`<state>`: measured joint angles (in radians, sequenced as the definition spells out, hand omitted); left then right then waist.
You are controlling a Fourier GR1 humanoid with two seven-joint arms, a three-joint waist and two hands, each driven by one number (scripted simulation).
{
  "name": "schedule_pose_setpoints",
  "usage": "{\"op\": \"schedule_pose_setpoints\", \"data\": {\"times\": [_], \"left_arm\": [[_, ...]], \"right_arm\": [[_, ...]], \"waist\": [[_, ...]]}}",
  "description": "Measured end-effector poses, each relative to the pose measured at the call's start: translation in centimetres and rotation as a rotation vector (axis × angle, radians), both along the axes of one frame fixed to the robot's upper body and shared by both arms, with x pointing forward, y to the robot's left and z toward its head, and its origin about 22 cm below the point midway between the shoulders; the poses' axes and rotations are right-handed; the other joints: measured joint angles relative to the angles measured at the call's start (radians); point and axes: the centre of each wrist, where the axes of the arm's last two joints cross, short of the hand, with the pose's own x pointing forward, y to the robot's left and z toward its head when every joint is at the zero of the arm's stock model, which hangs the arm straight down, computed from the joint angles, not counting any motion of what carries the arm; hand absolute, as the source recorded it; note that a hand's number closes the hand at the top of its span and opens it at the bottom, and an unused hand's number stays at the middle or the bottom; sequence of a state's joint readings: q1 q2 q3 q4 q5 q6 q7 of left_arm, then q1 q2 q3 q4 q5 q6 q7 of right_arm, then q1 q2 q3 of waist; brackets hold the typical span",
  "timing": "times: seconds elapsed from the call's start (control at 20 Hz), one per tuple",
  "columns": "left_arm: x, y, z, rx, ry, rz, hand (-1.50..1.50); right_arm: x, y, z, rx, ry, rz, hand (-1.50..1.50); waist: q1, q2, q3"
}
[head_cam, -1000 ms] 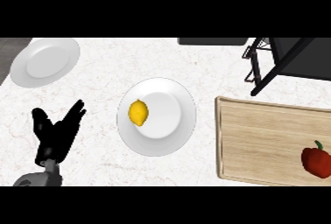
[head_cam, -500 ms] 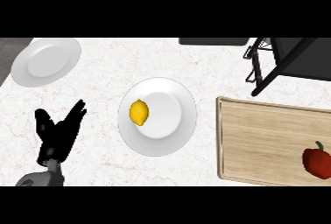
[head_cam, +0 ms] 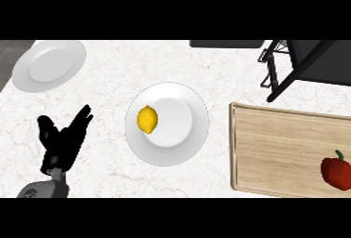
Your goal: Pick the cupcake from the tray and place it in the tiered shelf
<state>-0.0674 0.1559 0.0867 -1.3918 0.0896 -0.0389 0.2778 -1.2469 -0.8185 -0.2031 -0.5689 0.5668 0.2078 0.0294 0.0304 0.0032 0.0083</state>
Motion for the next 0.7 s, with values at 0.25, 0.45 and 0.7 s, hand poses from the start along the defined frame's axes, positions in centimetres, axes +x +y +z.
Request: {"op": "schedule_pose_setpoints", "data": {"times": [0.25, 0.45, 0.7], "left_arm": [[-0.4, 0.6, 0.1, -0.004, -0.001, -0.002, 0.0], [-0.5, 0.5, 0.4, -0.002, 0.01, 0.004, 0.0], [-0.5, -0.1, 0.4, 0.0, 0.012, 0.012, 0.0]], "right_arm": [[-0.1, -0.9, 0.0, -0.05, 0.012, 0.004, 1.5], [-0.1, -1.4, 0.3, 0.048, -0.012, -0.028, -1.5], [0.2, -1.6, 0.2, 0.217, -0.061, -0.058, -1.5]], "waist": [[0.0, -0.001, 0.0], [-0.001, -0.002, 0.0], [-0.002, -0.001, 0.0]]}}
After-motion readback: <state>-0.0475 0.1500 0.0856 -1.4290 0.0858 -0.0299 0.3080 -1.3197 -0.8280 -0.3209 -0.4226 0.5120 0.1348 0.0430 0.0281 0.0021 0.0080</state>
